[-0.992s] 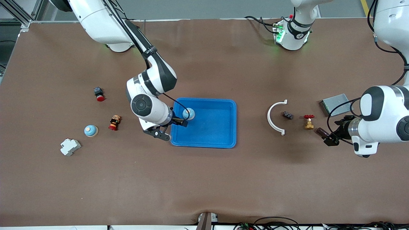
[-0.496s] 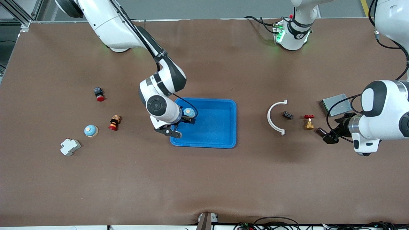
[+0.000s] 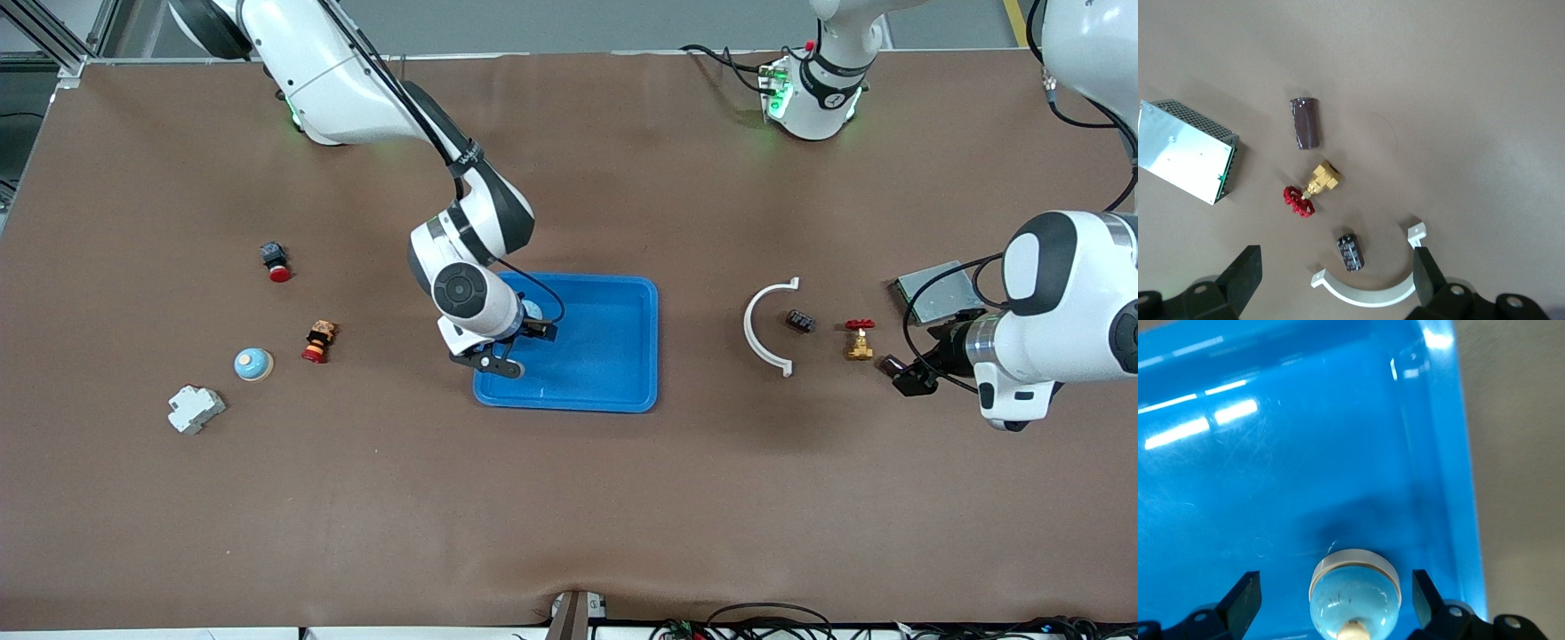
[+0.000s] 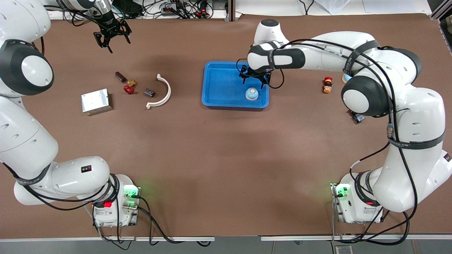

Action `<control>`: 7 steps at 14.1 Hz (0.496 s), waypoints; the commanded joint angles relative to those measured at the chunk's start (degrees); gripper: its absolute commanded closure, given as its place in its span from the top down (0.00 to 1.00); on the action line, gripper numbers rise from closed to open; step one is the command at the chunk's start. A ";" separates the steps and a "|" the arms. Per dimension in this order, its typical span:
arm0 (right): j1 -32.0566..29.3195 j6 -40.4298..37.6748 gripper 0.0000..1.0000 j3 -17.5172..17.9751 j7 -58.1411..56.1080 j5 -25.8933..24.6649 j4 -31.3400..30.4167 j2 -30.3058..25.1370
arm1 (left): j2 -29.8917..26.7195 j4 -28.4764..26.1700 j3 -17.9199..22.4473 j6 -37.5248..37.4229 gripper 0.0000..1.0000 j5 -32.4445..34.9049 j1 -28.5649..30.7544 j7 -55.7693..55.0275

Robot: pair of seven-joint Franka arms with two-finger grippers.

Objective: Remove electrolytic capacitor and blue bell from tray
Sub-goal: 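Grasp the second bell with the right gripper while the left gripper releases the capacitor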

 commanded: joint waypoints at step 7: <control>1.36 1.12 1.00 -0.73 0.73 0.08 -2.76 0.37 | -1.61 3.21 -1.56 -5.14 1.00 -0.58 0.42 0.02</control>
